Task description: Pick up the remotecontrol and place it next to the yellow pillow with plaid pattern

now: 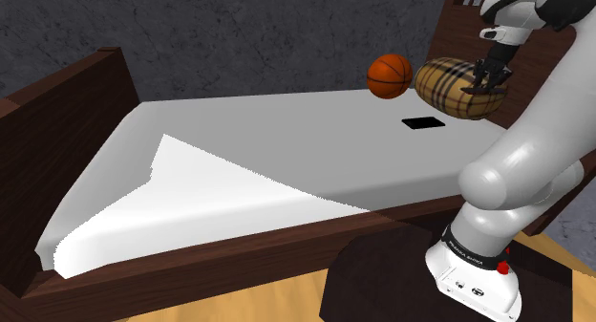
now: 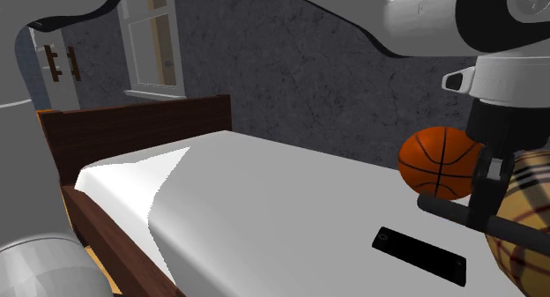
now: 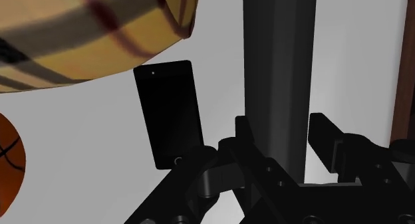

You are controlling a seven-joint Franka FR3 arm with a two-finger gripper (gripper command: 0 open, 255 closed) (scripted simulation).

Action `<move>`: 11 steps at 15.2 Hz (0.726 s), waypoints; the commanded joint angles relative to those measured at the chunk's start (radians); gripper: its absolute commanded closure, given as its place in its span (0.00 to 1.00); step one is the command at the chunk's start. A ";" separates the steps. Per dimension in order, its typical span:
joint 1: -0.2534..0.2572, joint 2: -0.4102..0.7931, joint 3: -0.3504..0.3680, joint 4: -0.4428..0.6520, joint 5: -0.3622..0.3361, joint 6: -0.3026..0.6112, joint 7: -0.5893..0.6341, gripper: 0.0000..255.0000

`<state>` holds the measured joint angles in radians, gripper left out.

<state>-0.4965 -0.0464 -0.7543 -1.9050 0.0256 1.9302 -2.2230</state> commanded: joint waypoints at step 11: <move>-0.004 0.040 -0.008 -0.128 0.034 0.156 -0.032 1.00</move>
<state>-0.5016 -0.0066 -0.7628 -2.0192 0.0593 2.0720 -2.2551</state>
